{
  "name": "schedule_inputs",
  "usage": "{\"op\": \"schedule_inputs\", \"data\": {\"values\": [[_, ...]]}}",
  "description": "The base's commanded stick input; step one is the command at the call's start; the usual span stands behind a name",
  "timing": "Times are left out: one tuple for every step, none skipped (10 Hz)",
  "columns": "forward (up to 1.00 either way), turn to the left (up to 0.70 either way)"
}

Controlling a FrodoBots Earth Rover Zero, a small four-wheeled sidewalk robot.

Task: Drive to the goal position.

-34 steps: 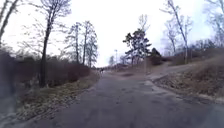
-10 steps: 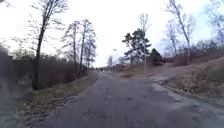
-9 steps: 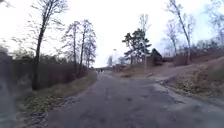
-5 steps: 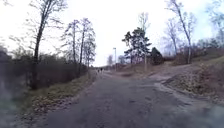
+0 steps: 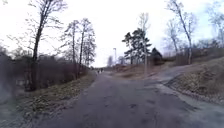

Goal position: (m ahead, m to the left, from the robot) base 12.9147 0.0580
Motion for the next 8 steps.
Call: {"op": "schedule_inputs", "data": {"values": [[0.5,0.01],[0.5,0.01],[0.5,0.01],[0.5,0.01],[0.5,0.01],[0.5,0.01],[0.5,0.01],[0.5,0.01]]}}
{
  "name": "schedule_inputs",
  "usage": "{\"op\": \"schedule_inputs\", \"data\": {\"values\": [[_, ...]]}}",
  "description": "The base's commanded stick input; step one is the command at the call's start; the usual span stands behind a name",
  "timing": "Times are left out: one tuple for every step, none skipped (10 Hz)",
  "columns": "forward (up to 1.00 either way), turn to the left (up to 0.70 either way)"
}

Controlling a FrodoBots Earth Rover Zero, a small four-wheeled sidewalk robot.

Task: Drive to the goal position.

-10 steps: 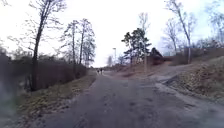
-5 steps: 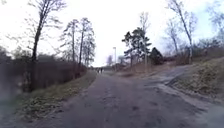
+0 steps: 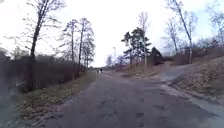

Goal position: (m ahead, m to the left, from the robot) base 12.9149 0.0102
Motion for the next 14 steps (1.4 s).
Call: {"op": "schedule_inputs", "data": {"values": [[0.5,0.01],[0.5,0.01],[0.5,0.01],[0.5,0.01],[0.5,0.01],[0.5,0.01],[0.5,0.01],[0.5,0.01],[0.5,0.01],[0.5,0.01],[0.5,0.01],[0.5,0.01],[0.5,0.01],[0.5,0.01]]}}
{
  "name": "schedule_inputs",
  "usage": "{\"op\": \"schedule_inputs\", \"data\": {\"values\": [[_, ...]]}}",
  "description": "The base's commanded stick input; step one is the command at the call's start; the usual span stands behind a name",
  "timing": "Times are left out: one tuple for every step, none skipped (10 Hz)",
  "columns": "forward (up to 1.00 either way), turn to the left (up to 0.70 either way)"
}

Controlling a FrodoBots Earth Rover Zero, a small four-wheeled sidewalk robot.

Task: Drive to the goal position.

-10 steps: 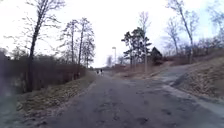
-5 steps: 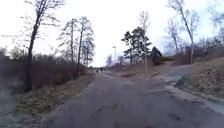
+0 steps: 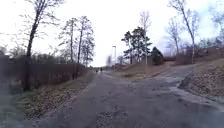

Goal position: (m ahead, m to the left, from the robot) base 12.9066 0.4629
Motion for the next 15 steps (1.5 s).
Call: {"op": "schedule_inputs", "data": {"values": [[0.5,0.01],[0.5,0.01],[0.5,0.01],[0.5,0.01],[0.5,0.01],[0.5,0.01],[0.5,0.01],[0.5,0.01],[0.5,0.01],[0.5,0.01],[0.5,0.01],[0.5,0.01],[0.5,0.01],[0.5,0.01],[0.5,0.01]]}}
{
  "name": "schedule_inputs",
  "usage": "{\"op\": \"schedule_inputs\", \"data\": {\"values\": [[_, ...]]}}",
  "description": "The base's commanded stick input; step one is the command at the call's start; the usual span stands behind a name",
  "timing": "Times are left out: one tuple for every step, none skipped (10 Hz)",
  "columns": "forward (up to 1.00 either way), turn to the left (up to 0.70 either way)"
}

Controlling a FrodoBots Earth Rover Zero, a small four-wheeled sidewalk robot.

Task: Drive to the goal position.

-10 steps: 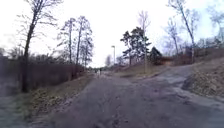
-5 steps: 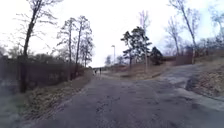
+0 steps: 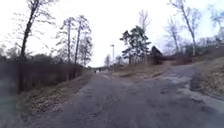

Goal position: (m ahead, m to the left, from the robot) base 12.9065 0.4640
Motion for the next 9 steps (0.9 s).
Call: {"op": "schedule_inputs", "data": {"values": [[0.5,0.01],[0.5,0.01],[0.5,0.01],[0.5,0.01],[0.5,0.01],[0.5,0.01],[0.5,0.01],[0.5,0.01],[0.5,0.01]]}}
